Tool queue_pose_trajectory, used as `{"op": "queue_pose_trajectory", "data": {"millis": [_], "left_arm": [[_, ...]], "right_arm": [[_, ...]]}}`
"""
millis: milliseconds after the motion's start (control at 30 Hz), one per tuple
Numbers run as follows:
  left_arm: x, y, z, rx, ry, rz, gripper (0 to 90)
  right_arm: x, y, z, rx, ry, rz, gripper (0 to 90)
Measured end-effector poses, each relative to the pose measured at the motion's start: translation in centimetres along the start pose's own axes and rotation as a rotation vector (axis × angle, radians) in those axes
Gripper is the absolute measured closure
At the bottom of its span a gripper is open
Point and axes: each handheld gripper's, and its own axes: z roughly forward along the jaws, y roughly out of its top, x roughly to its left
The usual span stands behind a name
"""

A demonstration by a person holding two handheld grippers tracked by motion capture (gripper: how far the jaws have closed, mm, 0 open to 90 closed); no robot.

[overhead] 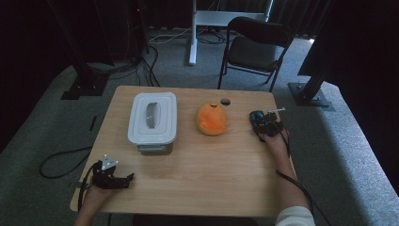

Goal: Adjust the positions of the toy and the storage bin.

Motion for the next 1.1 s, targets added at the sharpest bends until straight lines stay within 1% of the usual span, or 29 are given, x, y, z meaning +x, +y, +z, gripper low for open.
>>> {"op": "queue_pose_trajectory", "data": {"millis": [67, 100, 133, 233, 433, 633, 667, 800, 833, 867, 900, 933, 967, 1000, 1033, 1100], "left_arm": [[0.0, 0.0, 0.0, 0.0, 0.0, 0.0, 0.3], [0.0, 0.0, 0.0, 0.001, 0.0, 0.001, 0.3], [0.0, 0.0, 0.0, 0.0, -0.001, 0.001, 0.3], [0.0, 0.0, 0.0, -0.001, -0.002, 0.001, 0.3], [0.0, 0.0, 0.0, -0.001, -0.001, 0.001, 0.3], [0.0, 0.0, 0.0, 0.0, -0.001, 0.001, 0.3], [0.0, 0.0, 0.0, 0.0, -0.001, 0.0, 0.4], [0.0, 0.0, 0.0, 0.0, -0.001, 0.0, 0.3], [0.0, 0.0, 0.0, 0.0, -0.001, 0.0, 0.3], [0.0, 0.0, 0.0, 0.0, -0.001, 0.0, 0.3], [0.0, 0.0, 0.0, -0.001, -0.001, 0.0, 0.3], [0.0, 0.0, 0.0, 0.0, -0.001, 0.0, 0.3], [0.0, 0.0, 0.0, 0.0, -0.001, 0.0, 0.3], [0.0, 0.0, 0.0, -0.001, -0.001, 0.0, 0.3], [0.0, 0.0, 0.0, 0.0, -0.001, 0.0, 0.3], [0.0, 0.0, 0.0, -0.001, -0.001, 0.0, 0.3]], "right_arm": [[0.0, 0.1, 0.0, 0.001, 0.01, -0.006, 20.4], [0.0, 0.1, 0.0, -0.001, 0.022, -0.005, 24.6], [0.1, 0.1, 0.0, -0.008, 0.025, -0.004, 25.0], [0.1, 0.1, 0.0, -0.007, 0.024, -0.001, 25.4], [0.1, 0.4, -0.3, 0.05, 0.024, 0.005, 25.6], [0.3, 0.3, -0.5, 0.052, 0.003, 0.026, 25.7], [0.3, 0.3, -0.5, 0.05, 0.001, 0.038, 25.7], [0.4, 0.2, -0.8, 0.053, -0.009, 0.031, 25.8], [0.4, 0.1, -0.9, 0.048, -0.011, 0.035, 27.2], [0.4, 0.2, -1.3, 0.039, -0.002, 0.044, 27.2], [0.4, 0.2, -1.4, 0.034, -0.008, 0.043, 27.2], [0.4, 0.2, -1.5, 0.036, -0.013, 0.043, 27.2], [0.3, 0.1, -1.5, 0.05, 0.002, 0.041, 27.2], [0.4, 0.0, -1.4, 0.062, 0.005, 0.038, 27.2], [0.5, -0.1, -1.5, 0.06, -0.004, 0.025, 27.2], [0.5, -0.1, -1.6, 0.065, -0.009, 0.037, 27.2]]}}
